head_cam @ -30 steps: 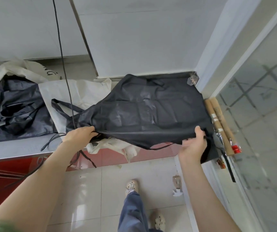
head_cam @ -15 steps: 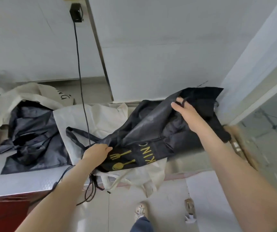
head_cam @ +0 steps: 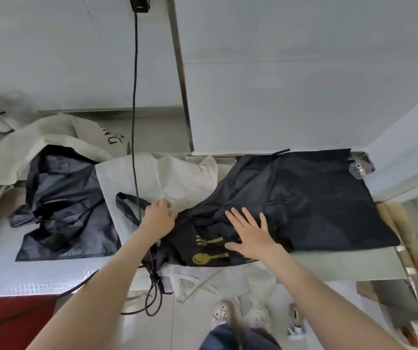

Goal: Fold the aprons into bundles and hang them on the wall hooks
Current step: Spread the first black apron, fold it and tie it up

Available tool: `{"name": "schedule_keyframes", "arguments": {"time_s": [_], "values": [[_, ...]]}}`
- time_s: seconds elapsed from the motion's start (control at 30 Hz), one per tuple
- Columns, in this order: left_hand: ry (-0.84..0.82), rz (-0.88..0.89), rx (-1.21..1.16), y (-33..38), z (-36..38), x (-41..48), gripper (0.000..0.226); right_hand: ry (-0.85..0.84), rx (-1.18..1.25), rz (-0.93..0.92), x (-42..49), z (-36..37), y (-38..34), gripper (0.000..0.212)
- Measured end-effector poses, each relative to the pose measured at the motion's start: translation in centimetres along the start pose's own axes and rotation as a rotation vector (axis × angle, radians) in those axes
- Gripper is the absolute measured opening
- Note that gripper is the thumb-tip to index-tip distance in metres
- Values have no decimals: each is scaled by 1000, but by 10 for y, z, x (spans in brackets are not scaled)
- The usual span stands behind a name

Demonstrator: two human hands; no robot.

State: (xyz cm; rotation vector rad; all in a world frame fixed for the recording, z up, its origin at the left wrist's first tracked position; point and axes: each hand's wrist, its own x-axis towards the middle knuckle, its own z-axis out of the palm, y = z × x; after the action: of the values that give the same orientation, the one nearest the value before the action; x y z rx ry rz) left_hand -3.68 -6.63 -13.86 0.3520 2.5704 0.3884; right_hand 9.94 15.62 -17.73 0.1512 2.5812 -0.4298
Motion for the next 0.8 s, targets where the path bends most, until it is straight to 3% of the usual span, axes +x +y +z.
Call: {"name": "schedule_keyframes", "arguments": {"time_s": [0.07, 0.13, 0.23, 0.3, 0.33, 0.47, 0.57, 0.67, 0.73, 0.8], "values": [[-208, -29, 35, -8, -2, 3, 39, 12, 19, 40, -2, 4, 4, 85], [-409, -44, 1, -12, -6, 2, 29, 24, 40, 78, -5, 4, 5, 81], [-466, -47, -74, -16, -16, 4, 30, 31, 53, 135, -9, 1, 3, 70], [-388, 2, -73, -18, -23, 7, 16, 53, 80, 172, -9, -3, 4, 63], [-314, 28, -27, -20, -25, 10, 20, 73, 81, 192, -8, -5, 5, 60], [206, 76, 205, -23, -28, 11, 28, 165, -6, 287, -5, -13, 7, 41], [373, 69, 182, -25, -24, 7, 27, 249, -102, 290, 1, -27, 0, 51], [169, -46, 277, -30, -26, 7, 34, 308, -33, -47, 8, -43, -25, 82], [41, -29, 275, -38, -26, 9, 40, 164, -11, -366, 10, -50, -52, 94], [-37, 4, 138, -50, -24, 10, 43, 4, -28, -543, 16, -48, -80, 94]]}}
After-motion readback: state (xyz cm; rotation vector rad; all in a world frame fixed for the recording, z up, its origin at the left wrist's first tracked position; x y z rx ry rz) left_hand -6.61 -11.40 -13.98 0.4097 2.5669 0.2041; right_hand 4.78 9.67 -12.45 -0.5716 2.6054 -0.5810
